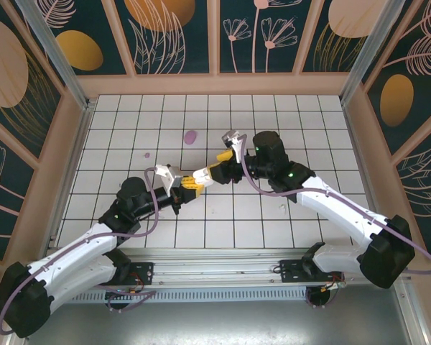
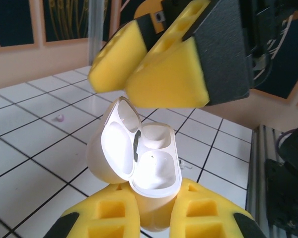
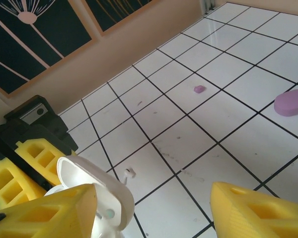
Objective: Insert wireless bluetooth earbuds into charging case
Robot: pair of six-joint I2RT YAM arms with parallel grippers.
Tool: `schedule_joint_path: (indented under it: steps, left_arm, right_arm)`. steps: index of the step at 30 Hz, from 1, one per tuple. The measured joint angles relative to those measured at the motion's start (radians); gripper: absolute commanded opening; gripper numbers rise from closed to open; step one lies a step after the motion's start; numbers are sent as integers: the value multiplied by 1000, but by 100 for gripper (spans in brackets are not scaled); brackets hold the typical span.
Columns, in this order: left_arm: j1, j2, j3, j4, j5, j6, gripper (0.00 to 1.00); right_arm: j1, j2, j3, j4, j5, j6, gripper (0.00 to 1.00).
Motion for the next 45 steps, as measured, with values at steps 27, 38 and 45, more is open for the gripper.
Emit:
schedule_joint_path:
  steps: [27, 38, 45]
  left_arm:
    - [0, -315, 159, -579, -524, 32, 0]
    - [0, -465, 287, -730, -663, 56, 0]
    - [0, -498, 344, -811, -716, 69, 0]
  right_arm:
    - [-68, 349, 11, -55, 107, 494, 54]
    - [190, 705, 341, -79, 121, 542, 42]
    - [322, 892, 523, -167, 161, 537, 45]
